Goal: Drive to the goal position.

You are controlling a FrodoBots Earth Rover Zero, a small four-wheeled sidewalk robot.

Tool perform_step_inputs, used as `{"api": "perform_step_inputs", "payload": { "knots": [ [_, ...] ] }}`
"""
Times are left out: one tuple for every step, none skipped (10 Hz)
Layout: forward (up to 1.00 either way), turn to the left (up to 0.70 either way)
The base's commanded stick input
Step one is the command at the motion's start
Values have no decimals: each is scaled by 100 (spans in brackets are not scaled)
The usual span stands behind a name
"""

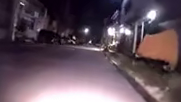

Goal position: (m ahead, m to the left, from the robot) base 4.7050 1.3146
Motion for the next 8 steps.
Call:
{"api": "perform_step_inputs", "payload": {
  "knots": [
    [69,0],
    [69,0],
    [69,0],
    [69,0],
    [70,0],
    [70,0],
    [69,0],
    [69,0]
  ]
}}
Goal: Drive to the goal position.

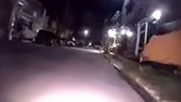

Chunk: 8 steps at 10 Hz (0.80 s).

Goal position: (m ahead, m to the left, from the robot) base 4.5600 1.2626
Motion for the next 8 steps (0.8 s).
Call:
{"api": "perform_step_inputs", "payload": {
  "knots": [
    [69,0],
    [67,0],
    [66,0],
    [67,0],
    [68,0],
    [69,0],
    [70,0],
    [70,0]
  ]
}}
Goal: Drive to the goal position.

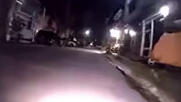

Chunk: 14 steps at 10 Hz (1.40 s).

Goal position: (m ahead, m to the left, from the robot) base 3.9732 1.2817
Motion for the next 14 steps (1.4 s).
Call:
{"api": "perform_step_inputs", "payload": {
  "knots": [
    [70,-4],
    [70,-8],
    [70,-12],
    [70,-16],
    [69,-20],
    [69,-25],
    [69,-29],
    [69,-33],
    [69,-32],
    [69,-26],
    [69,-20],
    [70,-13],
    [70,-7],
    [70,-1]
  ]
}}
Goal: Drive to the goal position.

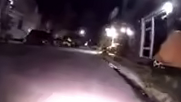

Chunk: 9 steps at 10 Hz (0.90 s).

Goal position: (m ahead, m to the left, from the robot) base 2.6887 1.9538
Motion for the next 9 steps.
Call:
{"api": "perform_step_inputs", "payload": {
  "knots": [
    [70,0],
    [70,0],
    [70,0],
    [70,0],
    [70,0],
    [70,0],
    [70,0],
    [70,0],
    [70,0]
  ]
}}
